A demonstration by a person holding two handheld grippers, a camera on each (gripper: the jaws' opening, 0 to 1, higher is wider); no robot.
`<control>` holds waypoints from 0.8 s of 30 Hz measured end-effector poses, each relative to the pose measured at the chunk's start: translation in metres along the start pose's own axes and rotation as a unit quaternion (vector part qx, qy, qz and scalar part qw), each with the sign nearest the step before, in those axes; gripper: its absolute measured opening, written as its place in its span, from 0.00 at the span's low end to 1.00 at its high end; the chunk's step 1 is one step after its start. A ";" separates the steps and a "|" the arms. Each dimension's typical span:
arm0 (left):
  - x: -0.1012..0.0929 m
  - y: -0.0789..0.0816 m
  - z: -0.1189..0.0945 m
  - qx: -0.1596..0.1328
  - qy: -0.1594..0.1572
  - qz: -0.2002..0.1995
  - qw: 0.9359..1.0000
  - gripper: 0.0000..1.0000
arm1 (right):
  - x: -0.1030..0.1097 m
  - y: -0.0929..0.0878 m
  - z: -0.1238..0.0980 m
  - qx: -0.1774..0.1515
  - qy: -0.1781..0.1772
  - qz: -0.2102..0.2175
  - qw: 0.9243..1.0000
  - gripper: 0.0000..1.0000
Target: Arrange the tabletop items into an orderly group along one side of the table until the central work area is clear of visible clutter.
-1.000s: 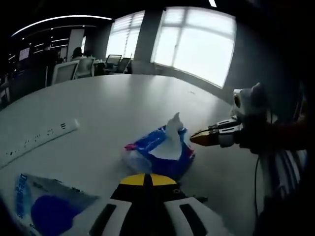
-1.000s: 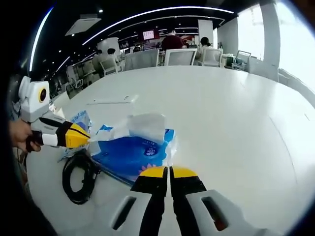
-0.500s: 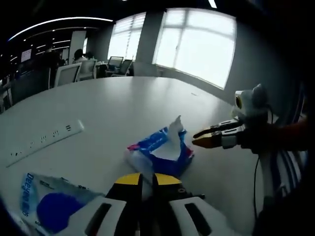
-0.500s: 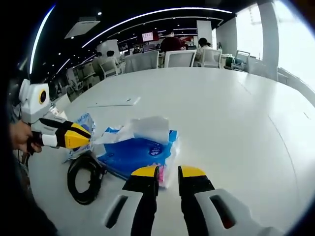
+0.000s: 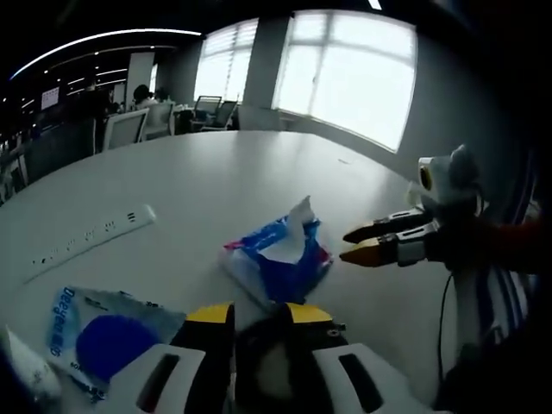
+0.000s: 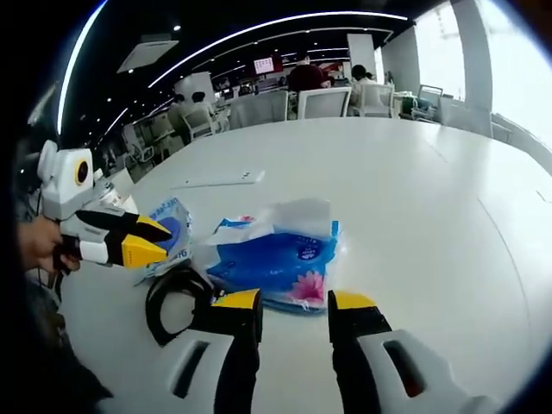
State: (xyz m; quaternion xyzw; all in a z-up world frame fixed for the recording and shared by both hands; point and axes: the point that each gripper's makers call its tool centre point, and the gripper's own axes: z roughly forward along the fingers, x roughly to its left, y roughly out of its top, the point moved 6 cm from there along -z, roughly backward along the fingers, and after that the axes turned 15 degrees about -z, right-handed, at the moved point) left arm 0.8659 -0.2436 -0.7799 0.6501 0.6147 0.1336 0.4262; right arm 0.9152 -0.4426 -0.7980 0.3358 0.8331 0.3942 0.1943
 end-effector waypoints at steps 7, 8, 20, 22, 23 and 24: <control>0.000 -0.010 -0.011 0.010 0.013 -0.013 1.000 0.27 | 0.024 0.002 -0.002 -0.002 0.025 -0.001 1.000 0.33; -0.001 -0.013 -0.013 0.014 0.015 -0.013 1.000 0.28 | 0.028 0.003 -0.002 -0.001 0.031 -0.002 1.000 0.33; -0.003 -0.036 -0.031 0.032 0.057 -0.045 0.997 0.32 | 0.055 0.003 0.005 0.009 0.064 -0.008 0.998 0.34; -0.004 -0.041 -0.034 0.035 0.058 -0.054 0.996 0.31 | 0.059 0.003 0.006 0.011 0.067 -0.010 0.998 0.34; -0.004 -0.044 -0.035 0.035 0.061 -0.058 0.996 0.31 | 0.061 0.003 0.005 0.012 0.070 -0.011 0.997 0.33; -0.005 -0.046 -0.036 0.034 0.063 -0.060 0.996 0.31 | 0.062 0.003 0.005 0.012 0.071 -0.012 0.997 0.33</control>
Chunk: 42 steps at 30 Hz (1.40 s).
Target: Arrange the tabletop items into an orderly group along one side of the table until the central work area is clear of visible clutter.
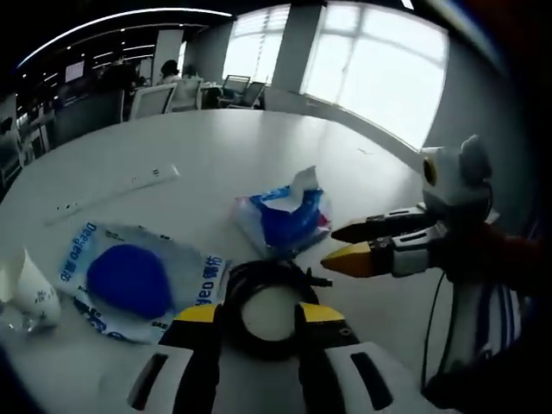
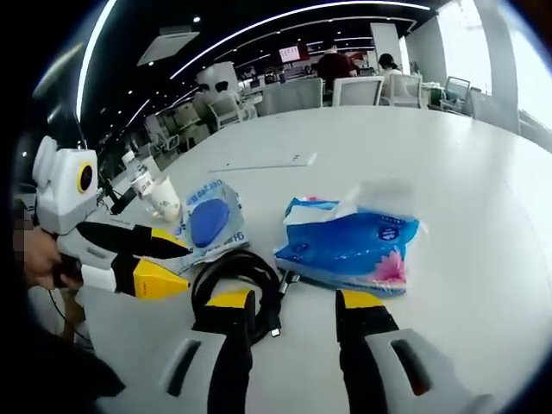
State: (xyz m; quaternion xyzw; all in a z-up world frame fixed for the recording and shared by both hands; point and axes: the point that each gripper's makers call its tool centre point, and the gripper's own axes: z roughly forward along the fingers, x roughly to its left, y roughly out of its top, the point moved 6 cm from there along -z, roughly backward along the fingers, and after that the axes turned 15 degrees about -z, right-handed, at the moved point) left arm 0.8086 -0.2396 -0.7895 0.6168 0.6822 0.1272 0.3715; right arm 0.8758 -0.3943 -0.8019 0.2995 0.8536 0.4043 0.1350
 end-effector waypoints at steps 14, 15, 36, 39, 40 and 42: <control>0.006 -0.027 0.000 0.018 0.026 -0.040 0.999 0.27 | 0.010 0.001 0.013 0.017 0.016 -0.023 0.999 0.28; 0.008 -0.028 0.001 0.020 0.029 -0.046 0.998 0.26 | 0.011 0.001 0.014 0.018 0.016 -0.024 0.999 0.27; 0.012 -0.035 0.021 0.043 0.059 -0.103 0.992 0.15 | 0.025 -0.014 0.030 0.045 0.026 -0.021 0.998 0.10; 0.013 -0.035 0.021 0.045 0.060 -0.110 0.991 0.14 | 0.025 -0.015 0.029 0.045 0.024 0.001 0.999 0.09; 0.013 -0.035 0.022 0.046 0.061 -0.114 0.991 0.14 | 0.024 -0.014 0.029 0.045 0.024 0.006 0.999 0.09; 0.013 -0.036 0.021 0.049 0.061 -0.125 0.989 0.12 | 0.024 -0.014 0.028 0.046 0.023 0.009 0.999 0.09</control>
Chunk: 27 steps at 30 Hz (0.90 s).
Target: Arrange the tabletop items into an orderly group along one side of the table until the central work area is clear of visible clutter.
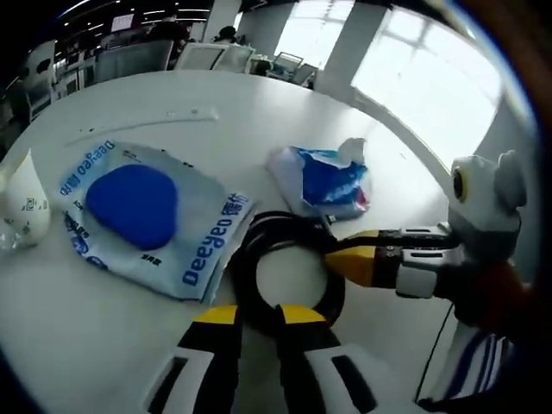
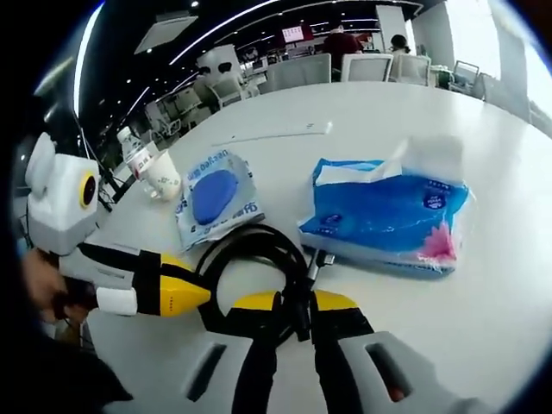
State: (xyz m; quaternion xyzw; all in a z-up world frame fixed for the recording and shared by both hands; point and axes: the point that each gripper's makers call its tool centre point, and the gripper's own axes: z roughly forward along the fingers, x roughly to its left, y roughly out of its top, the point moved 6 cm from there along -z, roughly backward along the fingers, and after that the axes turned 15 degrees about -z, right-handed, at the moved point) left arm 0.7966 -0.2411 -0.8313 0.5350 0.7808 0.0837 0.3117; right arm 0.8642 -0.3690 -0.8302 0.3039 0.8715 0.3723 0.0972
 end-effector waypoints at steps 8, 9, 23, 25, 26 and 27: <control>-0.002 -0.002 -0.005 0.013 -0.022 -0.027 0.999 0.07 | 0.001 0.000 -0.009 -0.002 -0.003 0.017 1.000 0.08; -0.003 -0.002 -0.007 0.013 -0.023 -0.025 0.999 0.07 | 0.001 0.001 -0.010 -0.003 -0.004 0.017 1.000 0.08; -0.018 -0.008 -0.022 0.018 -0.044 -0.022 0.999 0.06 | 0.005 -0.001 -0.037 -0.010 -0.023 0.031 0.999 0.08; -0.020 -0.011 -0.023 0.025 -0.046 -0.018 0.998 0.06 | 0.007 -0.003 -0.040 -0.008 -0.024 0.032 0.999 0.08; -0.021 -0.012 -0.023 0.028 -0.047 -0.017 0.998 0.06 | 0.007 -0.004 -0.041 -0.007 -0.026 0.032 0.999 0.08; -0.022 -0.014 -0.023 0.030 -0.049 -0.014 0.998 0.06 | 0.007 -0.006 -0.043 -0.004 -0.027 0.033 0.999 0.08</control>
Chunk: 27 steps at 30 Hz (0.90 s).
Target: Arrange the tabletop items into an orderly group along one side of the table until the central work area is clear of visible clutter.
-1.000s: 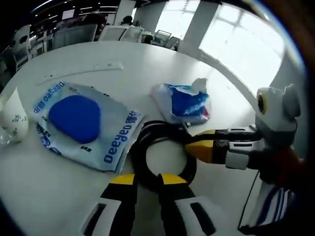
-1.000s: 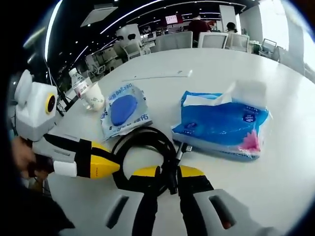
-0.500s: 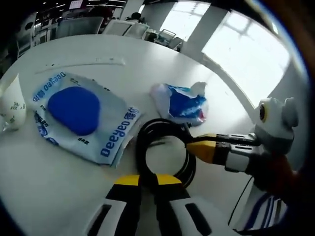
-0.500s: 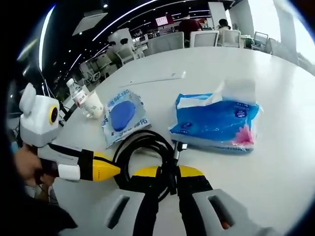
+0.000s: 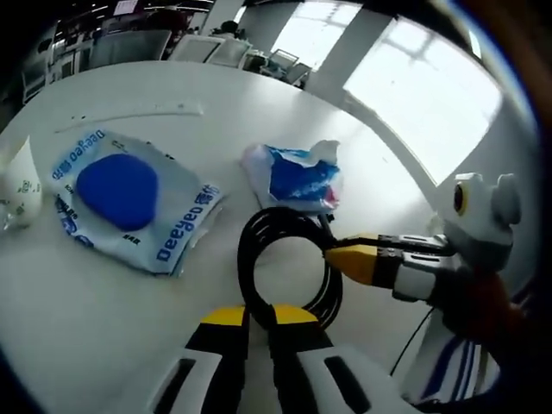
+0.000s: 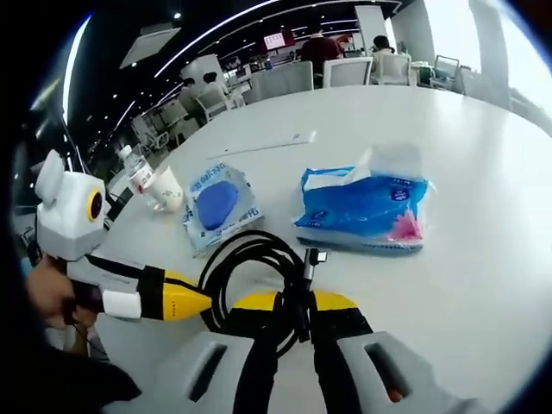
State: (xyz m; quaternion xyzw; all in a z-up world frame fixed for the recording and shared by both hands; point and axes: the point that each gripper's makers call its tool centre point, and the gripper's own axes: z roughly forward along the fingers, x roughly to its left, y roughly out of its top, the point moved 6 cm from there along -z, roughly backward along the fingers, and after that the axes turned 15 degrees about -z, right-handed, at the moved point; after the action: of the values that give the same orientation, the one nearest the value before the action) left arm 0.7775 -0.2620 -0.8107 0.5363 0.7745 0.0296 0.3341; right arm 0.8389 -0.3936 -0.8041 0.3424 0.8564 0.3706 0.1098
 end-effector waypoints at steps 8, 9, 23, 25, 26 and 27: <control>-0.004 -0.010 0.006 0.021 0.000 0.028 0.999 0.08 | -0.001 -0.016 -0.003 0.015 -0.008 0.006 1.000 0.08; -0.004 -0.011 0.007 0.023 0.001 0.031 0.999 0.08 | -0.001 -0.018 -0.003 0.016 -0.009 0.007 1.000 0.08; 0.000 -0.007 -0.001 0.016 -0.008 0.094 0.995 0.13 | -0.002 -0.014 -0.006 0.005 -0.037 0.005 0.999 0.04; 0.001 -0.005 -0.005 0.013 -0.008 0.096 0.995 0.13 | -0.001 -0.010 -0.009 -0.001 -0.041 0.007 0.999 0.04; 0.003 -0.002 -0.006 0.010 -0.009 0.100 0.995 0.14 | -0.001 -0.008 -0.010 -0.002 -0.045 0.005 0.999 0.04; 0.005 0.000 -0.008 0.008 -0.008 0.102 0.995 0.15 | -0.001 -0.008 -0.010 -0.005 -0.048 0.004 0.999 0.04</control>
State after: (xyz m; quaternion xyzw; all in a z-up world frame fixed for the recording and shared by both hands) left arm 0.7724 -0.2548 -0.8069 0.6155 0.7133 0.0531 0.3310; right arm 0.8317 -0.4034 -0.8028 0.3626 0.8468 0.3586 0.1510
